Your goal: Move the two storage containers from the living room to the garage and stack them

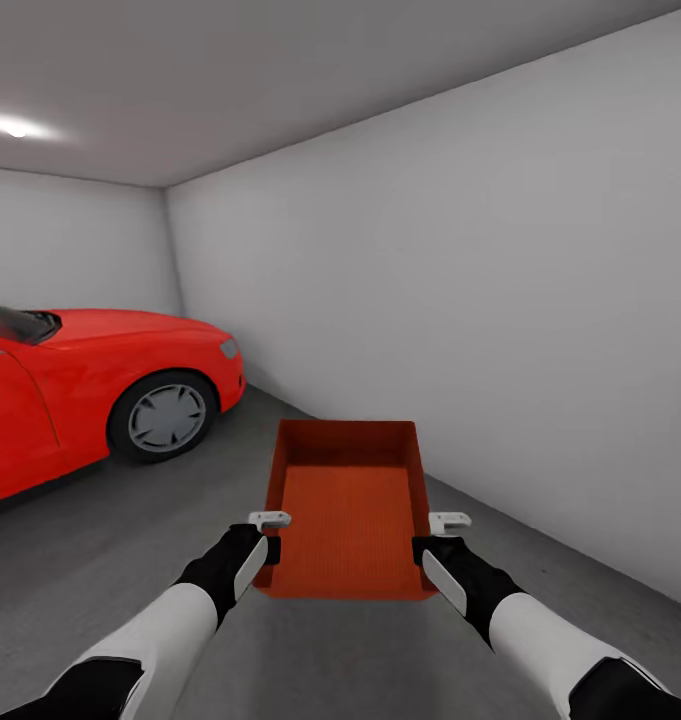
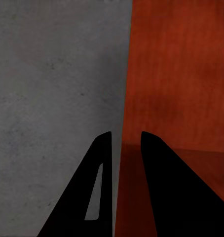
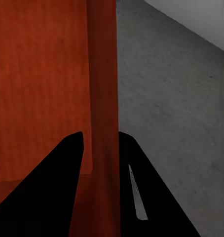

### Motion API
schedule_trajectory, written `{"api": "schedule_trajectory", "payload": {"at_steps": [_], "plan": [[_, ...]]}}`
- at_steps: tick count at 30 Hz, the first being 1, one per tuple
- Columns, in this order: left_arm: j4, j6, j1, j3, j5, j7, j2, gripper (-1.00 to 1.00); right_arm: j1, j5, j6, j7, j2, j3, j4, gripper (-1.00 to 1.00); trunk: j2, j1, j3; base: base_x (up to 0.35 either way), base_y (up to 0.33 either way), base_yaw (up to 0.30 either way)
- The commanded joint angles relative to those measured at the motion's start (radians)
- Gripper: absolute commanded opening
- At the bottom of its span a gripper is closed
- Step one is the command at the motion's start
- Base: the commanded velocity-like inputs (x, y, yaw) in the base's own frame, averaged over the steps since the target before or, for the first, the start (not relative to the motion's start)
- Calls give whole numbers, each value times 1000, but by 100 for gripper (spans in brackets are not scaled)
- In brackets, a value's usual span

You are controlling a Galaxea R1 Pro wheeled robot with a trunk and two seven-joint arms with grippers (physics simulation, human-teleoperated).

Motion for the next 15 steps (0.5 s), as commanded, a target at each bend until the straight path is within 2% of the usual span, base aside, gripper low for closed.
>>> {"api": "schedule_trajectory", "payload": {"at_steps": [1,15], "plan": [[7,11,1,-9,-26,12,0,-100,-3,27,8,-10,-1,-16,-3,-100,-2,1,-2,323,0,-243],[7,11,1,-9,-26,10,0,-100,-3,27,8,-10,-2,-16,-3,-100,-2,1,-2,323,0,-243]]}}
